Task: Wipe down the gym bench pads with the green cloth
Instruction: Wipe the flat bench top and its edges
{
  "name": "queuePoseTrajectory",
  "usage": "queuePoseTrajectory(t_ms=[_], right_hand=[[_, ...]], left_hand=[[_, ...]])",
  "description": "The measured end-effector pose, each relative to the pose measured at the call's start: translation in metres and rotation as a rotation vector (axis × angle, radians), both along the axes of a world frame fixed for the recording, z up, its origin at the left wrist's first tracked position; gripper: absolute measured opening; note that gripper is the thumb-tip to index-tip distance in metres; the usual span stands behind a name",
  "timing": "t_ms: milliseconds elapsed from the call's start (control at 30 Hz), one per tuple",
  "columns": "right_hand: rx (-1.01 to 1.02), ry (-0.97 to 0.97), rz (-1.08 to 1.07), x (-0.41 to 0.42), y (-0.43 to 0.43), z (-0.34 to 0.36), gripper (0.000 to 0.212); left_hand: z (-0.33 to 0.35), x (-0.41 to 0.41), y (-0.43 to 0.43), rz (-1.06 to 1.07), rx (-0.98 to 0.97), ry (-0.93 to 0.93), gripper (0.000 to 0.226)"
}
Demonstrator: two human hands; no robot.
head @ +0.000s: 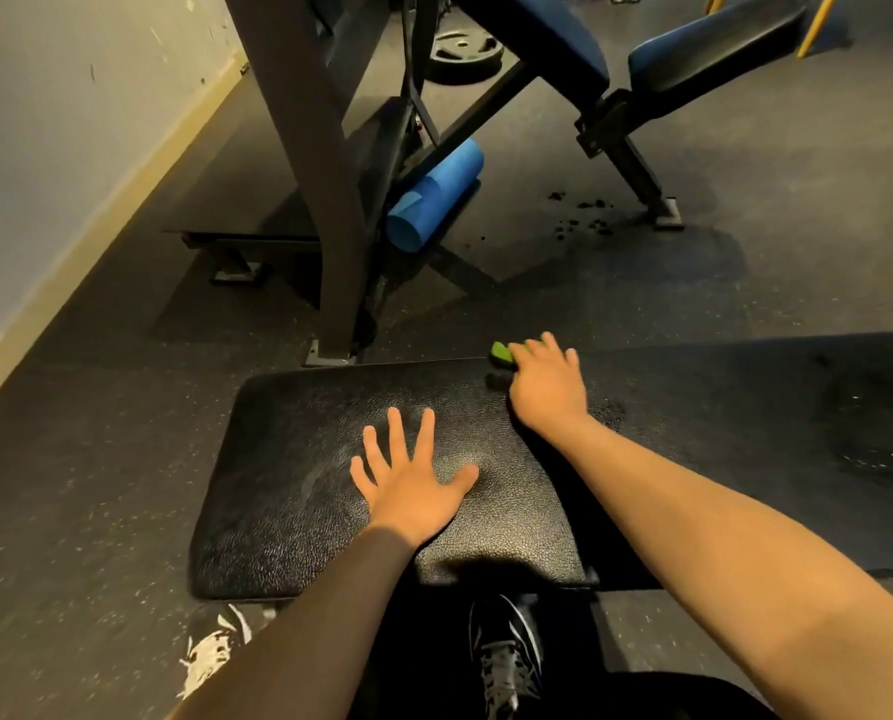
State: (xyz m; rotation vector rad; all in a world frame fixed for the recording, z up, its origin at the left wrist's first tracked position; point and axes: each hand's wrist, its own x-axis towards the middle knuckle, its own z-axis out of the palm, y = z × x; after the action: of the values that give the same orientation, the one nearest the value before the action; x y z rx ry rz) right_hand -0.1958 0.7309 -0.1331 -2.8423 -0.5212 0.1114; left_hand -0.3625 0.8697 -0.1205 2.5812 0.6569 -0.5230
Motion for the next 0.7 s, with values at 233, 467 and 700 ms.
queuePoseTrajectory(t_ms=[233,467,700], right_hand=[[0.015,0.034,0.059,-0.025,0.05,0.009,0.053],[-0.035,0.044,0.389,-0.028,0.043,0.003,0.067],[-0.05,0.098,-0.008,-0.004,-0.064,0.007,0.066]], left_hand=[[-0.003,0.001,-0.004,0.013,0.035,-0.011,0.09],[-0.002,0.0,-0.005,0.026,0.053,-0.031,0.089],[0.003,-0.004,-0.008,-0.004,0.096,-0.02,0.085]])
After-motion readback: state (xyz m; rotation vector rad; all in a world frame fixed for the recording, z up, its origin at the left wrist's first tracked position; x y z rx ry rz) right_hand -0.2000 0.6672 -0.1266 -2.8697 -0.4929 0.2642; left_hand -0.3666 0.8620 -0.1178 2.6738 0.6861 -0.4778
